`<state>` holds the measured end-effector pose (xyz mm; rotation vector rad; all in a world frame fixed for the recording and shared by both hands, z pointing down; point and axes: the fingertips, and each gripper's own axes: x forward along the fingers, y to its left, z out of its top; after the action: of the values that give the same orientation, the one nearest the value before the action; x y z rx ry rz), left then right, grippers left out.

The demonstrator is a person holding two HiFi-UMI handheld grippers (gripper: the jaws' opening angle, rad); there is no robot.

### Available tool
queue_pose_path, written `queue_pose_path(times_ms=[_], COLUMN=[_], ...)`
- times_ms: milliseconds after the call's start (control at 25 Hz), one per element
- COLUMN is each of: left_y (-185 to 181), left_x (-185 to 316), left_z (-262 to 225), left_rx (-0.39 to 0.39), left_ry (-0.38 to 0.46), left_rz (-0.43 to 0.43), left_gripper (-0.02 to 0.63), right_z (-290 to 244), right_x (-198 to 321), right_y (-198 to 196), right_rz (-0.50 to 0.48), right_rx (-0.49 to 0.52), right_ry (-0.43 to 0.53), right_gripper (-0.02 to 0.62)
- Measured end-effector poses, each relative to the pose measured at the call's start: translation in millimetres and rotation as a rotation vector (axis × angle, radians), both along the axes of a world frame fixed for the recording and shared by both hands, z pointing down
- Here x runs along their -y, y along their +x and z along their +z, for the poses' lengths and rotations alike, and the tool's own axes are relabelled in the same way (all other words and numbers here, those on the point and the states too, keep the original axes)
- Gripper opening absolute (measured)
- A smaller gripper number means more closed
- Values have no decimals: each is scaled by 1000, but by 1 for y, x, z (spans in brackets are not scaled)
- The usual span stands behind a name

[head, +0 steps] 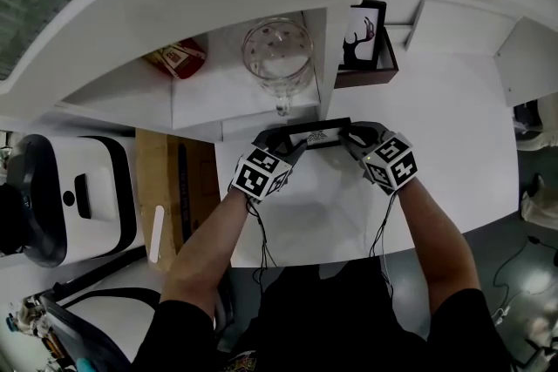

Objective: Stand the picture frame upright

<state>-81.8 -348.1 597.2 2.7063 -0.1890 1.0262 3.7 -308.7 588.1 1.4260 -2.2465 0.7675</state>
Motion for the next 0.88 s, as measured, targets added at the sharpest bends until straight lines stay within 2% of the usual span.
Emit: queue_pose_path(times_ms=[480,640,880], left_y=[2,0,-11], left_x=[2,2,5], left_z=[0,0,-5], left_rx=[-13,0,4], left_ry=[-12,13,40], left_rz=[-9,-12,-48], left_gripper=[163,167,175], right_z=[0,-1,-3], right_x=[1,0,-3], right_y=[1,1,6], right_rz=[-19,-29,-30], right_rx=[11,11,-11], right_ry=[2,4,16], right_gripper=[75,78,130])
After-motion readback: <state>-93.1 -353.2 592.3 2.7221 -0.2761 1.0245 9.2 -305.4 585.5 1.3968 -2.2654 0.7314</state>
